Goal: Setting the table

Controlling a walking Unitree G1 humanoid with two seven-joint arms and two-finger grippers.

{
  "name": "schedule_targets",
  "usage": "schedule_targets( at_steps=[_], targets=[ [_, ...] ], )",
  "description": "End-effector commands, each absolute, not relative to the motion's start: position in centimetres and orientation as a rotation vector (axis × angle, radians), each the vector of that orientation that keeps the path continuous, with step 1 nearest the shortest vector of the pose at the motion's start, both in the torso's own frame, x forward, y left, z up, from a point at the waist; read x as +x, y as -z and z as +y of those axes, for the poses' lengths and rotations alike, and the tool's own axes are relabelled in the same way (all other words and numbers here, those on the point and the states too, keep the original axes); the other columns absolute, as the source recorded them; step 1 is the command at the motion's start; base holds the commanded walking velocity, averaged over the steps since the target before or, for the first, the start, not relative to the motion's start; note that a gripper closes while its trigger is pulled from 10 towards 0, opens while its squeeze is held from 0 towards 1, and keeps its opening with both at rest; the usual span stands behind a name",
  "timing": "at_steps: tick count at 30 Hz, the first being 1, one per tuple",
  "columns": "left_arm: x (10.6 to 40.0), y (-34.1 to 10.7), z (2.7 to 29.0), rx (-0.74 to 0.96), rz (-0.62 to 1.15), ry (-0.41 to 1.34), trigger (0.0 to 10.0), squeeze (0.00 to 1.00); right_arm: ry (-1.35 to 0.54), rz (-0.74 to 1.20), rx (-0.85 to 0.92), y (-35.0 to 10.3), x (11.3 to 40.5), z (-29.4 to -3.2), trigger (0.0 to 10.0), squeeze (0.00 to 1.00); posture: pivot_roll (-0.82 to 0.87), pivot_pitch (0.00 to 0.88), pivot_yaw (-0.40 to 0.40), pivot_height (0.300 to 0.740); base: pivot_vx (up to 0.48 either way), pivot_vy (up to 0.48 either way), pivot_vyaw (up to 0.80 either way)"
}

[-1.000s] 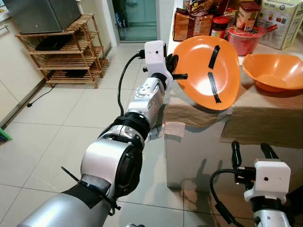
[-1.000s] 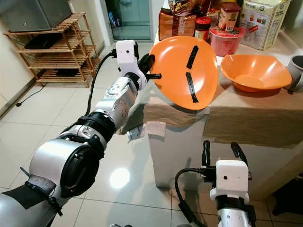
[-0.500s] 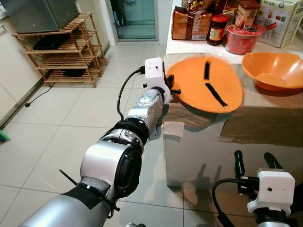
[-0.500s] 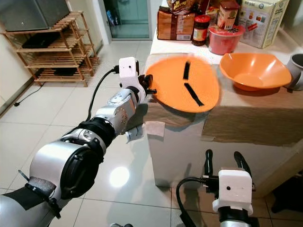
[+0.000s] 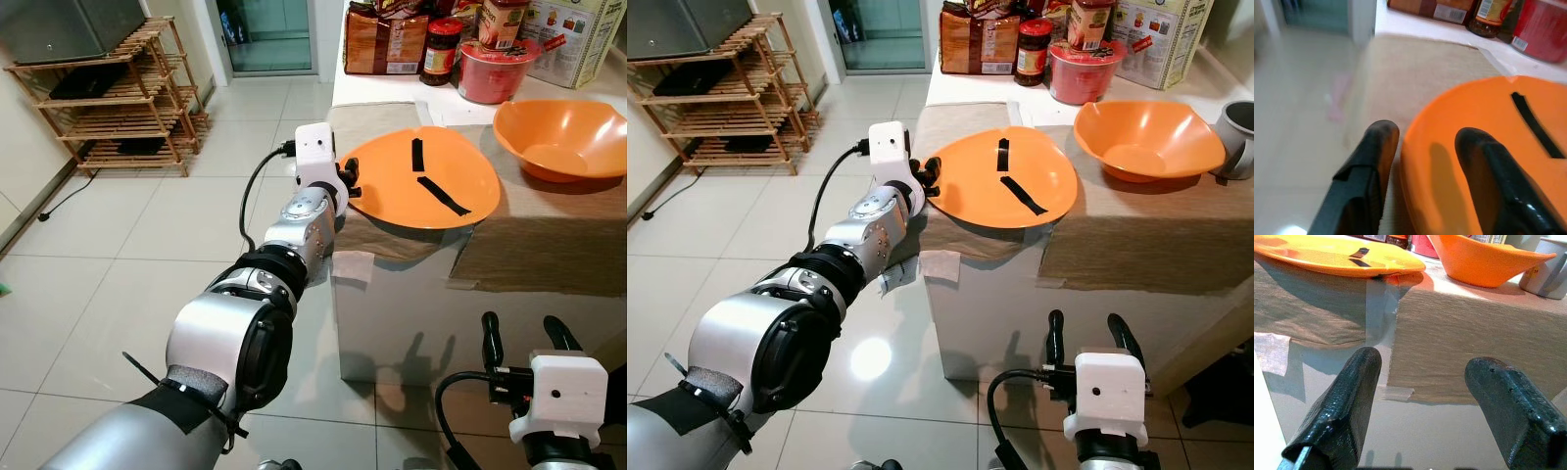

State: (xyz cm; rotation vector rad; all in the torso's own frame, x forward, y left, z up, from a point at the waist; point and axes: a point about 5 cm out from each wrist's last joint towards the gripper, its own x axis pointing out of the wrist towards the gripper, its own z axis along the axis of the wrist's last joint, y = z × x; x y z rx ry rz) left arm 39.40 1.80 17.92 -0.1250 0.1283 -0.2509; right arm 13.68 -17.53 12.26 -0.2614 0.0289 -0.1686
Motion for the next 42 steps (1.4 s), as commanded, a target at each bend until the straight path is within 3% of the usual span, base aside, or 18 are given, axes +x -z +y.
schedule_targets(
  at_steps=[1, 5, 6, 12, 20, 23, 32, 36, 39, 42],
  targets=[
    [39.2, -18.8, 0.5, -0.076, 0.082, 0.275, 10.0, 1.00, 0.175, 0.032, -0.266, -12.3, 13.6, -17.5, 10.0, 0.00, -0.31, 0.046, 0.140, 0.740, 0.000, 0.000, 0.00],
    [39.8, -20.6, 1.8, 0.065, -0.057, 0.302, 10.0, 1.00, 0.179, 0.017, -0.267, -12.2, 14.3, -17.7, 10.0, 0.00, -0.27, 0.025, 0.140, 0.740, 0.000, 0.000, 0.00],
    [40.0, -20.8, 2.2, 0.075, -0.076, 0.306, 10.0, 0.00, 0.181, 0.010, -0.266, -12.2, 14.5, -17.7, 10.0, 0.00, -0.26, 0.018, 0.139, 0.740, 0.000, 0.000, 0.00],
    [40.2, -20.7, 4.9, 0.083, -0.161, 0.312, 10.0, 0.00, 0.188, -0.014, -0.261, -12.1, 15.7, -17.9, 10.0, 0.00, -0.20, 0.000, 0.140, 0.740, 0.000, 0.000, 0.00],
    [39.5, -19.1, 11.0, 0.147, -0.239, 0.257, 10.0, 0.00, 0.194, -0.057, -0.276, -11.9, 17.6, -18.4, 10.0, 0.00, -0.14, 0.000, 0.127, 0.740, 0.000, 0.000, 0.00],
    [37.9, -17.2, 10.6, 0.163, -0.215, 0.390, 10.0, 0.00, 0.210, -0.070, -0.286, -11.8, 18.1, -18.8, 10.0, 0.00, -0.12, 0.000, 0.126, 0.740, 0.000, 0.000, 0.00],
    [33.5, -12.5, 11.3, 0.051, -0.073, 0.453, 10.0, 0.00, 0.238, -0.095, -0.276, -11.8, 19.3, -19.5, 10.0, 0.00, -0.09, 0.000, 0.120, 0.740, 0.000, 0.000, 0.00],
    [29.5, -9.6, 9.8, 0.016, 0.031, 0.568, 10.0, 0.00, 0.246, -0.109, -0.269, -11.6, 19.9, -19.7, 10.0, 0.00, -0.09, 0.000, 0.133, 0.740, 0.000, 0.000, 0.00],
    [28.0, -9.1, 9.6, -0.023, 0.060, 0.558, 10.0, 0.00, 0.260, -0.114, -0.263, -11.5, 19.9, -19.9, 10.0, 0.00, -0.10, 0.000, 0.132, 0.740, 0.000, 0.000, 0.00],
    [28.8, -10.4, 10.7, -0.067, -0.021, 0.435, 10.0, 0.00, 0.271, -0.116, -0.232, -11.4, 19.9, -20.1, 10.0, 0.00, -0.09, 0.000, 0.125, 0.740, 0.000, 0.000, 0.00]
  ],
)
